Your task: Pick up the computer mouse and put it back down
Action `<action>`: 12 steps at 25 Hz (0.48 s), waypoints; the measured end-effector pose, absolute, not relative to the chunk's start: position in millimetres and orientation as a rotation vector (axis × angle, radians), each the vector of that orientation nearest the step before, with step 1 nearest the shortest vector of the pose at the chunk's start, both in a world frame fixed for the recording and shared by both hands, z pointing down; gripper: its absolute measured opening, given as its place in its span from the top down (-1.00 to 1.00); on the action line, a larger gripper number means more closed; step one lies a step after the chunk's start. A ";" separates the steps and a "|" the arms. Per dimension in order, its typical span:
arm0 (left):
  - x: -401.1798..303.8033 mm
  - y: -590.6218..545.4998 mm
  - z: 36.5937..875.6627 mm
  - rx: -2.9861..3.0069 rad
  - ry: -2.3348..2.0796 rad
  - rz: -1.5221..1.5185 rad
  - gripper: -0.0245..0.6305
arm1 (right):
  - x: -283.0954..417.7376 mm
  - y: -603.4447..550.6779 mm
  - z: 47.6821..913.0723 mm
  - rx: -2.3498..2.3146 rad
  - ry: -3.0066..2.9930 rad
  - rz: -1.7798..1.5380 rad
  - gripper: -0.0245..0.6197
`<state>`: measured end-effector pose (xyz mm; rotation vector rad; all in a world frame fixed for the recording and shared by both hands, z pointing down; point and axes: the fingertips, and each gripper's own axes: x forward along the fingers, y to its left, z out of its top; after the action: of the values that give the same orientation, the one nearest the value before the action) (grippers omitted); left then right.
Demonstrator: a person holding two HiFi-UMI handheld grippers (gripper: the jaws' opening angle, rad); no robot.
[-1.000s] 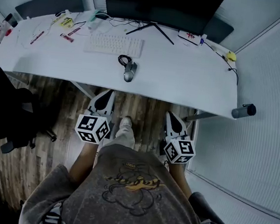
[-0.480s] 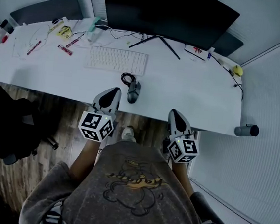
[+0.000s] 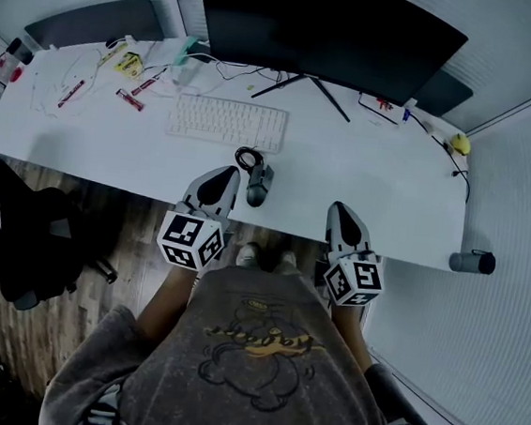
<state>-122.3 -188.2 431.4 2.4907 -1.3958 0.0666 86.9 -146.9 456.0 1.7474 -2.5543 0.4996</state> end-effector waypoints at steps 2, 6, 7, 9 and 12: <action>-120.3 -190.5 431.1 2.483 -1.408 0.071 0.86 | 87.4 -153.3 455.0 1.724 -2.571 0.502 0.90; -113.5 -195.3 431.9 2.466 -1.429 0.078 0.86 | 91.2 -166.2 453.2 1.679 -2.600 0.502 0.90; -111.3 -195.8 431.8 2.468 -1.433 0.082 0.86 | 92.2 -169.3 453.1 1.670 -2.608 0.502 0.90; -107.5 -195.7 431.9 2.474 -1.445 0.090 0.86 | 92.8 -174.0 453.7 1.649 -2.623 0.501 0.90; -103.7 -195.8 433.6 2.479 -1.465 0.100 0.86 | 92.5 -180.0 455.6 1.617 -2.643 0.502 0.90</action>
<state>-103.7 -195.8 433.6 2.4791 -1.4653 0.0995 92.5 -180.0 455.6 1.6165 -2.6434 0.5020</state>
